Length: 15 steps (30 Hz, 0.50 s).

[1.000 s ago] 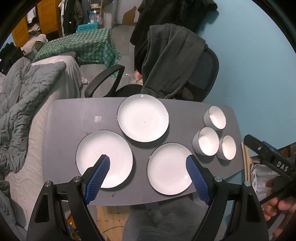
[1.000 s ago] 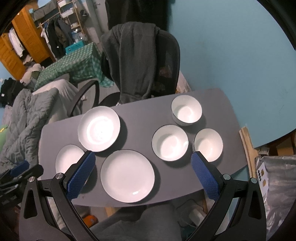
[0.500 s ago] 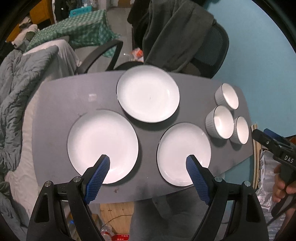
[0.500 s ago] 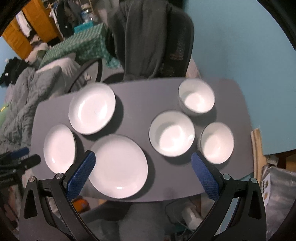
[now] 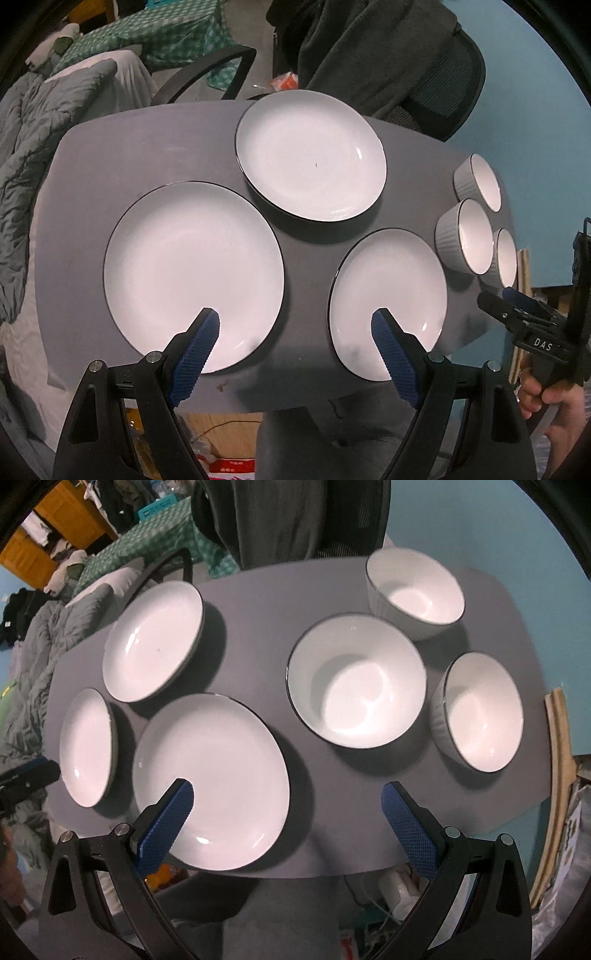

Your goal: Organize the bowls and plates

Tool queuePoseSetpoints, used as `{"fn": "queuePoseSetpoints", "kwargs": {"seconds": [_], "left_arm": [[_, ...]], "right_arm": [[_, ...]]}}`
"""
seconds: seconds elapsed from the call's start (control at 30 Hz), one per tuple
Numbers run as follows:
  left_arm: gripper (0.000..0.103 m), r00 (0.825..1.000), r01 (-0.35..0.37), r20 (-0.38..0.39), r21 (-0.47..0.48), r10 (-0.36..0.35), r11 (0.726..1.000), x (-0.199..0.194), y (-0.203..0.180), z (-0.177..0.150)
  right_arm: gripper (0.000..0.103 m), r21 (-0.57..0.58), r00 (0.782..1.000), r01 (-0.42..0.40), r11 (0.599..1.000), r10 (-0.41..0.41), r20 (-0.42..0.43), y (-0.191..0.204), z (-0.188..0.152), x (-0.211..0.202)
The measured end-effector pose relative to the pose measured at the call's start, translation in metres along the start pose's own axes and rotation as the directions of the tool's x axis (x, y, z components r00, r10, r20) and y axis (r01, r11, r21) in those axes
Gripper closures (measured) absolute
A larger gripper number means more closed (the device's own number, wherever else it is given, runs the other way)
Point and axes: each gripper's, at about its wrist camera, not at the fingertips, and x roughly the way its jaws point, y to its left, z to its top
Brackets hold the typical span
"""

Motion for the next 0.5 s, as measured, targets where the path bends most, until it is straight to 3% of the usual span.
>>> {"fn": "queuePoseSetpoints", "kwargs": {"seconds": [0.3, 0.5], "left_arm": [[0.017, 1.0, 0.007, -0.026, 0.026, -0.007, 1.0, 0.033, -0.013, -0.007], [0.021, 0.998, 0.0, -0.07, 0.029, 0.002, 1.0, 0.057, -0.021, -0.006]], "right_arm": [[0.009, -0.005, 0.998, -0.031, 1.0, 0.031, -0.046, -0.011, -0.006, 0.032], [0.023, -0.026, 0.996, -0.04, 0.999, 0.038, -0.076, -0.018, -0.007, 0.045]]}}
